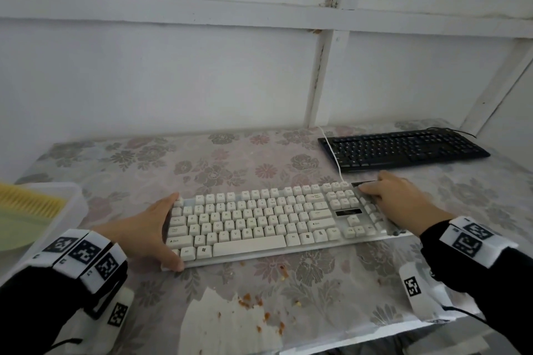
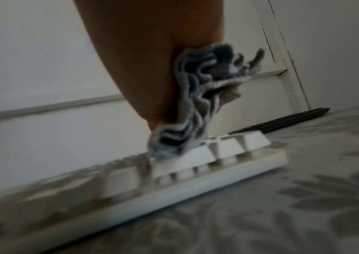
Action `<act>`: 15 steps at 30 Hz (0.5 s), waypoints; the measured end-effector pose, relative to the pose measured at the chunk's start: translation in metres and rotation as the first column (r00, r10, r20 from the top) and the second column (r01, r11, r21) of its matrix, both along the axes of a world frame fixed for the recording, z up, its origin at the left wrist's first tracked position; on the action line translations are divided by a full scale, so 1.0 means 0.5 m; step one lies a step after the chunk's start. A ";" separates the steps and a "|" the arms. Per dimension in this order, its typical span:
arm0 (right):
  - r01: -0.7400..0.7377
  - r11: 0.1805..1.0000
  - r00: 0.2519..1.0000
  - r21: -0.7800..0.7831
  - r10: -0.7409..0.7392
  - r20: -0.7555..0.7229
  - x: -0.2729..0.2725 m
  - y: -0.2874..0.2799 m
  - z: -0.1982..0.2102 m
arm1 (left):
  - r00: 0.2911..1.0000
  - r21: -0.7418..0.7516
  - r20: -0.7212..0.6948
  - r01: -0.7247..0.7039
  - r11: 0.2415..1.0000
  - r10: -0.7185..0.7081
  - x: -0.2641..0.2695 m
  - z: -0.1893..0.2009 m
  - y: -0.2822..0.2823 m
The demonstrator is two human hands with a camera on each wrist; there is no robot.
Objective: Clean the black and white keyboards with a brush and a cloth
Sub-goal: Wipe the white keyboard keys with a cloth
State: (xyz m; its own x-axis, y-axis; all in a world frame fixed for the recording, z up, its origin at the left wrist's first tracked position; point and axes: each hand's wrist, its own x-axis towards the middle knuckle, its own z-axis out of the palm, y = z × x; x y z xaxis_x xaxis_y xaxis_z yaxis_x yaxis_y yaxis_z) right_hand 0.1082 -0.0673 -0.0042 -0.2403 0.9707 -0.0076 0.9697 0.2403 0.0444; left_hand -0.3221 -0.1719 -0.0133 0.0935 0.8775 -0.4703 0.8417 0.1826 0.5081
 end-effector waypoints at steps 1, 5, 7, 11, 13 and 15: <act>0.028 1.000 1.000 0.009 -0.028 0.014 0.005 0.000 -0.002 | 1.000 0.003 -0.001 -0.001 1.000 0.001 0.000 0.000 -0.001; 0.209 0.978 0.976 0.004 -0.209 0.058 0.066 0.018 0.005 | 1.000 0.011 0.002 -0.009 1.000 0.008 0.000 -0.002 0.000; 0.246 0.968 0.969 -0.045 -0.245 0.023 0.087 0.027 0.006 | 1.000 0.009 -0.001 -0.009 1.000 0.009 -0.003 -0.004 0.002; 0.184 0.981 0.974 0.055 -0.174 -0.142 0.068 0.022 -0.003 | 1.000 0.000 0.003 -0.011 1.000 0.011 -0.003 -0.003 0.003; 0.131 0.991 0.982 0.037 -0.125 -0.144 0.050 0.014 -0.008 | 1.000 -0.002 0.006 -0.011 1.000 0.011 -0.003 -0.004 0.002; 0.157 0.988 0.981 0.001 -0.156 -0.115 0.047 0.013 0.000 | 1.000 -0.007 0.006 -0.007 1.000 0.007 -0.002 -0.002 0.002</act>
